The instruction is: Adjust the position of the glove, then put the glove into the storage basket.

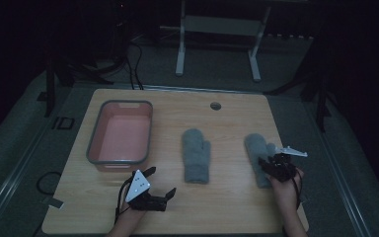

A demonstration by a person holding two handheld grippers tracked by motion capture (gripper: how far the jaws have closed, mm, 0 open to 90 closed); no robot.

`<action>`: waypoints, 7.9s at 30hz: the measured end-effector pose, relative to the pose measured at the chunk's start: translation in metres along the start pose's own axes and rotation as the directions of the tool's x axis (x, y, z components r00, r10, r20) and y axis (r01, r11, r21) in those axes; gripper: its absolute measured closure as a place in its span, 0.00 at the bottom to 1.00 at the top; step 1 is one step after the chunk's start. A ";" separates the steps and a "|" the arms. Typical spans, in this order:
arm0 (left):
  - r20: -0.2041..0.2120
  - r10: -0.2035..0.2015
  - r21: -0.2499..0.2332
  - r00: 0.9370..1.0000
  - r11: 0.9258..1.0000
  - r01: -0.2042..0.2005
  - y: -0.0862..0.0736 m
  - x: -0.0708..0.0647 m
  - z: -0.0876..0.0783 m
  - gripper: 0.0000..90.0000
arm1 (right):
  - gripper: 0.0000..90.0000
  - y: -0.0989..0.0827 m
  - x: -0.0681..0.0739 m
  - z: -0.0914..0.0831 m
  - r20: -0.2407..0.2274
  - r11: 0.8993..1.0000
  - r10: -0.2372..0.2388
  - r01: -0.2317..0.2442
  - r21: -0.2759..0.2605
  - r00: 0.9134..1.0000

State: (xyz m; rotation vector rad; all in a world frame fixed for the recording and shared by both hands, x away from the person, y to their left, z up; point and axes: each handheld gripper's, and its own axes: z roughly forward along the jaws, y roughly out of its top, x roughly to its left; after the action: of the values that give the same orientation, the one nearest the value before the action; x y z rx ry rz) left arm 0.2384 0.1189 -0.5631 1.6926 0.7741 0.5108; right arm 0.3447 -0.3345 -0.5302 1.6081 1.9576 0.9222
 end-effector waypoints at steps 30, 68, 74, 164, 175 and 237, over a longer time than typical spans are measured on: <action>-0.016 -0.010 0.005 1.000 1.000 0.010 -0.001 0.003 0.001 0.01 | 0.90 -0.002 0.005 0.004 -0.008 0.996 -0.079 0.078 -0.037 0.997; -0.023 -0.006 -0.006 1.000 1.000 0.006 0.001 0.004 -0.004 0.01 | 0.90 0.058 0.183 0.007 -0.144 0.992 0.023 -0.041 -0.121 0.989; -0.021 -0.001 -0.007 1.000 1.000 0.001 0.001 0.003 -0.004 0.01 | 0.90 0.051 0.206 0.014 -0.182 0.992 0.040 -0.060 -0.109 0.982; -0.146 -0.129 0.481 0.981 0.857 0.184 0.079 0.044 0.136 0.17 | 0.34 0.052 0.140 0.066 -0.454 0.937 -0.261 0.336 0.092 0.852; -0.104 -0.243 0.521 0.965 0.813 0.261 0.056 0.056 0.150 0.24 | 0.34 0.050 0.144 0.084 -0.488 0.894 -0.323 0.430 0.123 0.811; 0.067 -0.238 0.400 0.969 0.896 0.193 0.155 0.077 0.092 0.92 | 0.93 0.120 0.188 0.009 -0.511 0.887 -0.444 0.440 -0.138 0.736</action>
State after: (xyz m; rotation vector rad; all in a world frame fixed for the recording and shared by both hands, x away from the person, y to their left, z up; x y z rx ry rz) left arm 0.3904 0.0919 -0.4419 1.9513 1.0157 0.1024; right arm 0.3901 -0.1379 -0.4347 0.8353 2.5453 1.2509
